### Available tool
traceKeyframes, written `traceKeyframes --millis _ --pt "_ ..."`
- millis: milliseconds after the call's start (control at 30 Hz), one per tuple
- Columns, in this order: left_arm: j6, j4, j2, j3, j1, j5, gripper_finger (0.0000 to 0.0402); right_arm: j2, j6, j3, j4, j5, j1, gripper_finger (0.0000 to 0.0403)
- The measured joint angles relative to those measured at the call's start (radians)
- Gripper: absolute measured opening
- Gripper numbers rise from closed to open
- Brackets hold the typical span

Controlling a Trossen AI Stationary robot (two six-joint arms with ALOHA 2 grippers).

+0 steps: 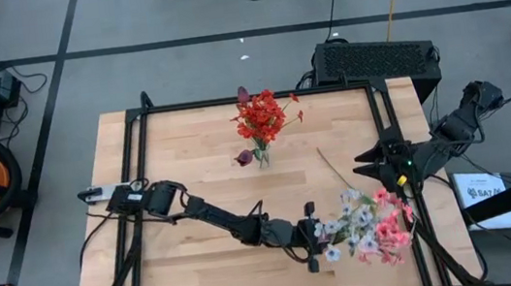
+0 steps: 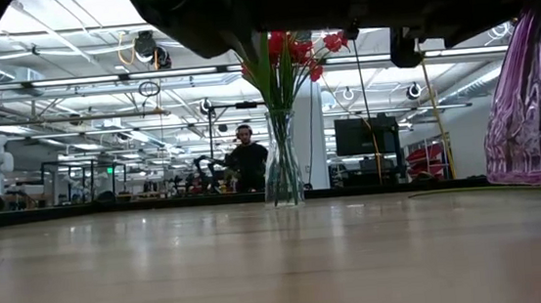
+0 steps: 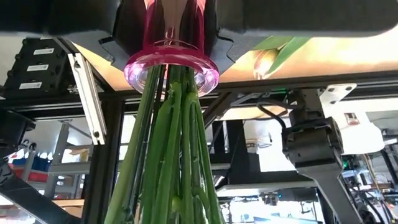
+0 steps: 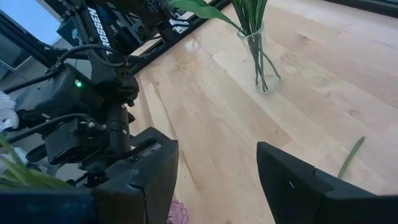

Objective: Sort flowers into vase by color
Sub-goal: Adjust the purple vase

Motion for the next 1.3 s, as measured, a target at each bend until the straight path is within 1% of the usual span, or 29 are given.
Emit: traceKeyframes --millis 167,300,533,633,833,933,1033,1300 --pt "0.008 0.036 0.02 0.0 0.002 0.005 0.0109 0.005 0.0 0.0 0.001 -0.003 0.0 0.0208" --pt "0.009 0.133 0.069 -0.001 0.002 0.007 0.0109 0.005 0.0 0.0 0.001 -0.003 0.0 0.0208" --pt "0.017 0.177 0.071 -0.001 0.002 -0.001 0.0111 0.004 0.0 0.0 0.001 -0.003 0.0 0.0208" --pt "0.0 0.171 0.071 -0.001 0.002 -0.001 0.0128 0.004 0.014 0.0 0.001 -0.003 0.0 0.0208" --pt "0.001 0.167 0.071 -0.001 0.004 -0.016 0.0183 0.004 0.025 0.0 0.001 -0.003 0.0 0.0208" --pt "0.002 0.17 0.071 0.0 0.004 -0.025 0.02 0.004 0.024 0.0 0.001 -0.003 0.0 0.0208" --pt "0.007 0.166 0.071 0.0 0.004 -0.026 0.0207 0.004 0.024 0.0 0.001 -0.003 0.0 0.0208" --pt "-0.001 0.167 0.071 0.0 -0.004 -0.027 0.0208 0.004 0.023 0.0 0.0 -0.003 0.0 0.0208"
